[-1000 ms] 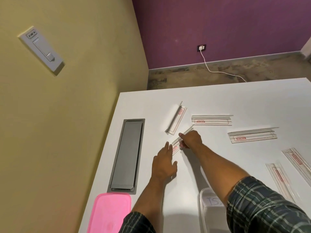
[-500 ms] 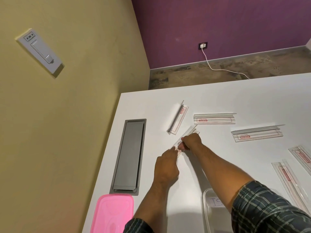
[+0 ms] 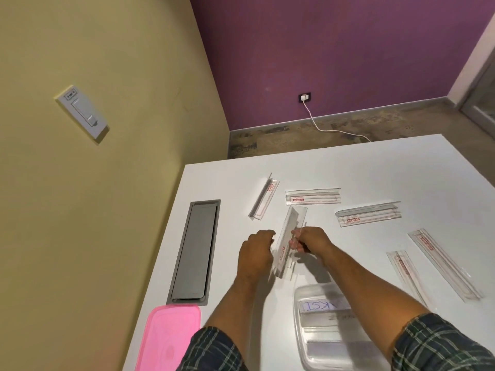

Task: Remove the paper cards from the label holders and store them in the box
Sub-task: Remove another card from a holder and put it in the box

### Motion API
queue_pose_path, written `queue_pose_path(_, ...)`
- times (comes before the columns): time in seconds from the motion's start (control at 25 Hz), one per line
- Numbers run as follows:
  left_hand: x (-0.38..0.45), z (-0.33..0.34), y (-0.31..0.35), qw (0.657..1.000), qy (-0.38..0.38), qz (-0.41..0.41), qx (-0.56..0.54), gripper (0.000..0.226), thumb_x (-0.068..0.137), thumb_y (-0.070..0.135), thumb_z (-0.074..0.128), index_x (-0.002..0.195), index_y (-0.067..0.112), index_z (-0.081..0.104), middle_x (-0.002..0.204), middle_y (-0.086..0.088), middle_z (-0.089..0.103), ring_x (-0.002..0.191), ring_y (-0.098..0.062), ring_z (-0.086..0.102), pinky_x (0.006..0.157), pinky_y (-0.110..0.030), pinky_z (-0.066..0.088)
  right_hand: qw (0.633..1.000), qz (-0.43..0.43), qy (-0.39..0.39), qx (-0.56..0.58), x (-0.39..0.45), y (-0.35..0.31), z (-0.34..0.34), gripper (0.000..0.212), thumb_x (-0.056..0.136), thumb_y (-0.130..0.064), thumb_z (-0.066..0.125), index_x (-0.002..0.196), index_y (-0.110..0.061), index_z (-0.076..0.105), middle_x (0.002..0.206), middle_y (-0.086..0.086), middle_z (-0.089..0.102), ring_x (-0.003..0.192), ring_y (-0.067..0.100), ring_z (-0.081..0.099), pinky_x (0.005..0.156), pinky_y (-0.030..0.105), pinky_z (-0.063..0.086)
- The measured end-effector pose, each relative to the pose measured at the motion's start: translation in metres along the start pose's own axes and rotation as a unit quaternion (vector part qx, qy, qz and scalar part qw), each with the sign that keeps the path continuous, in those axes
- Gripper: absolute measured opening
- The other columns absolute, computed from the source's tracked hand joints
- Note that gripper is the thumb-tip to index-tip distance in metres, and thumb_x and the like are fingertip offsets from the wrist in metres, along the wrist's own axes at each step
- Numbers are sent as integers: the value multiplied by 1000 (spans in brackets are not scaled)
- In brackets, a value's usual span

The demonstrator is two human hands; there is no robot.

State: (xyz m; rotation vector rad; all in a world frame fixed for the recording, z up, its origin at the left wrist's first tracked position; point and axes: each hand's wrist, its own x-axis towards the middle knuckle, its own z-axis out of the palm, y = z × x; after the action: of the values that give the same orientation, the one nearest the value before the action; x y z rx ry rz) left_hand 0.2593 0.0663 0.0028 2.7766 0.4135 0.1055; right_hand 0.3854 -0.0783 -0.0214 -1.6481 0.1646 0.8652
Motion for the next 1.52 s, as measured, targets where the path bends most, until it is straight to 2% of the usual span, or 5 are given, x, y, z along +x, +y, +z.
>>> queue_pose_path(0.32, 9, -42, 58, 955, -58, 175, 231, 98, 79, -2, 68, 158, 27, 18, 167, 4, 13, 146, -28, 30, 97, -42, 43, 990, -32, -121, -68, -49, -18, -77, 30, 102, 0, 44, 116, 0, 69, 66, 3, 57, 56, 14, 47, 57, 26, 42)
queue_pose_path(0.64, -8, -34, 113, 933, -210, 185, 227, 46, 72, 28, 80, 115, 27, 62, 107, 3, 70, 98, -23, 66, 74, -31, 44, 946, -18, -217, -241, -91, -8, -133, 25, 96, -6, 55, 108, -4, 77, 82, 5, 76, 69, 15, 63, 66, 28, 50)
queue_pose_path(0.84, -28, -11, 135, 910, -335, 143, 197, 55, 63, 46, 85, 109, 24, 67, 100, 1, 71, 92, -21, 65, 73, -30, 50, 869, -30, -230, -437, -122, -3, -154, 49, 83, -66, 67, 99, -22, 80, 92, -3, 78, 84, 13, 69, 81, 28, 52)
queue_pose_path(1.08, -46, 7, 139, 897, -396, 122, 154, 52, 57, 43, 87, 100, 21, 68, 89, 4, 68, 84, -20, 64, 76, -32, 56, 782, -71, -252, -565, -138, 24, -170, 68, 60, -33, 96, 122, -25, 67, 106, -9, 73, 100, 16, 68, 87, 28, 56)
queue_pose_path(1.52, -86, 32, 125, 889, -372, 137, 228, 57, 67, 44, 85, 113, 16, 67, 109, -7, 67, 99, -26, 65, 72, -30, 48, 594, -232, -191, -746, -148, 81, -145, 54, 69, -56, 80, 111, -24, 68, 104, 1, 71, 96, 23, 65, 73, 32, 46)
